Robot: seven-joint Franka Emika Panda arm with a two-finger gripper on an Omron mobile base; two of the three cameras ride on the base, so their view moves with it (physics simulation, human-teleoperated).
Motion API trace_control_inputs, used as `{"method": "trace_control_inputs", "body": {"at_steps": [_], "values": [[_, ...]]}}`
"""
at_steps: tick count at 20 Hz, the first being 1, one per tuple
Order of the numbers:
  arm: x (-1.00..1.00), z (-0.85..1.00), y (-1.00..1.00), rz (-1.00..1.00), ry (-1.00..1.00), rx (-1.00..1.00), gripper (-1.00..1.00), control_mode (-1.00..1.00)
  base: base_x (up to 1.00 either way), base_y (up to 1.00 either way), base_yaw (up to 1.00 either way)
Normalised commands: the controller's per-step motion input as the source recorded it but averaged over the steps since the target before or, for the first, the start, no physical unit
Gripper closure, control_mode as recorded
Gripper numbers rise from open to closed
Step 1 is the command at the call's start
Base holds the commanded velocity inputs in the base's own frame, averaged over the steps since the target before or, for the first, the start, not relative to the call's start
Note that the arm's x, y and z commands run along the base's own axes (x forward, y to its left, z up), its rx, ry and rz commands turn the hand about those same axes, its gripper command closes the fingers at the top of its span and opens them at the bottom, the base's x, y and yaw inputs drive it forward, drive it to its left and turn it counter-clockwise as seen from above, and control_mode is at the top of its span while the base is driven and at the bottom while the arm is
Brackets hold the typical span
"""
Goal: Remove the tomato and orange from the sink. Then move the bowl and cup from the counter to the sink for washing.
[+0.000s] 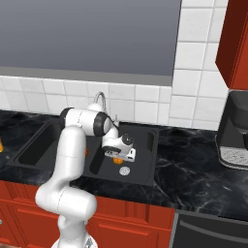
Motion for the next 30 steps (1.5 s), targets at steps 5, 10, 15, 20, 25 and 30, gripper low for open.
{"method": "trace_control_inputs", "body": {"at_steps": [5,10,15,20,25,30], "values": [[0.11,-0.11,0.02,0.00,0.00,0.00,-1.00,-1.00,0.00,0.00,0.00],[0.00,-0.18,0.00,0.00,0.01,0.00,-1.00,-1.00,0.00,0.00,0.00],[0.01,-0.19,0.06,-0.01,0.04,0.00,1.00,-1.00,0.00,0.00,0.00],[-0.03,-0.14,0.02,-0.03,0.02,0.00,1.00,-1.00,0.00,0.00,0.00],[-0.09,-0.05,-0.01,-0.04,0.00,0.00,1.00,-1.00,0.00,0.00,0.00],[-0.21,0.01,-0.08,-0.02,0.00,0.00,1.00,-1.00,0.00,0.00,0.00]]}}
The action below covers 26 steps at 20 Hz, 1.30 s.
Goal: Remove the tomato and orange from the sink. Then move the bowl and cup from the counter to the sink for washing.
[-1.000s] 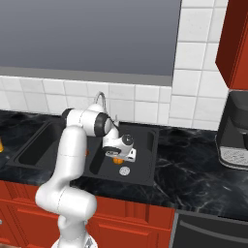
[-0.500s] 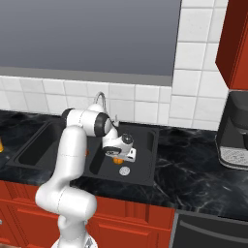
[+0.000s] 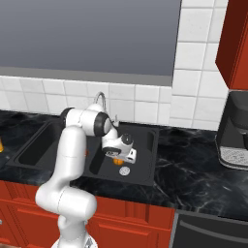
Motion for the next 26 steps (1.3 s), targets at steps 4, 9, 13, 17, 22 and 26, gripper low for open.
{"method": "trace_control_inputs", "body": {"at_steps": [4,9,13,17,22,26], "values": [[-0.22,0.10,-0.08,-0.02,0.00,0.00,1.00,-1.00,0.00,0.00,0.00],[-0.15,0.25,-0.06,0.00,-0.01,0.00,1.00,-1.00,0.00,0.00,0.00],[-0.12,0.31,-0.07,0.00,0.00,0.00,1.00,-1.00,0.00,0.00,0.00],[-0.11,0.31,-0.10,0.00,0.00,0.00,1.00,-1.00,0.00,0.00,0.00],[-0.14,0.32,-0.12,0.00,0.00,0.00,1.00,-1.00,0.00,0.00,0.00],[-0.12,0.37,-0.11,0.00,0.00,0.00,1.00,-1.00,0.00,0.00,0.00]]}}
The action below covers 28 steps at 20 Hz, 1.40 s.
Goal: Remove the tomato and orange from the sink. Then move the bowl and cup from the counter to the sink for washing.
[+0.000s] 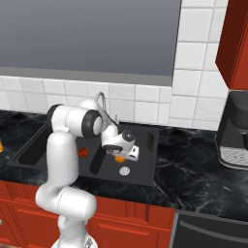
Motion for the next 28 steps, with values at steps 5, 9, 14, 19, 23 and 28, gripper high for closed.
{"method": "trace_control_inputs", "body": {"at_steps": [5,9,14,19,23,28], "values": [[-0.13,0.38,-0.11,-0.01,0.00,0.00,1.00,-1.00,0.00,0.00,0.00],[-0.17,0.38,-0.11,-0.02,0.00,-0.02,1.00,-1.00,0.00,0.00,0.00],[-0.18,0.38,-0.09,-0.02,0.00,-0.03,1.00,-1.00,0.00,0.00,0.00],[-0.16,0.40,-0.06,-0.01,0.00,-0.02,1.00,-1.00,0.00,0.00,0.00],[-0.16,0.41,-0.06,0.00,0.00,0.00,1.00,-1.00,0.00,0.00,0.00],[-0.15,0.43,-0.06,0.00,0.00,0.00,1.00,-1.00,0.00,0.00,0.00]]}}
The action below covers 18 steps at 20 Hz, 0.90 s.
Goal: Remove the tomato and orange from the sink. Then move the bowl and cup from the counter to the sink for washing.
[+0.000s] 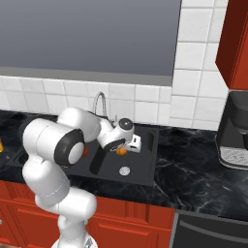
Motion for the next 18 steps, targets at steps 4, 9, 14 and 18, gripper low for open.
{"method": "trace_control_inputs", "body": {"at_steps": [4,9,14,18], "values": [[-0.19,0.39,-0.09,-0.01,0.00,-0.01,1.00,-1.00,0.00,0.00,0.00],[-0.19,0.39,-0.12,-0.02,0.00,-0.03,1.00,-1.00,0.00,0.00,0.00],[-0.19,0.36,-0.13,-0.02,0.00,-0.02,1.00,-1.00,0.00,0.00,0.00],[-0.17,0.32,-0.14,-0.03,0.00,-0.03,1.00,-1.00,0.00,0.00,0.00]]}}
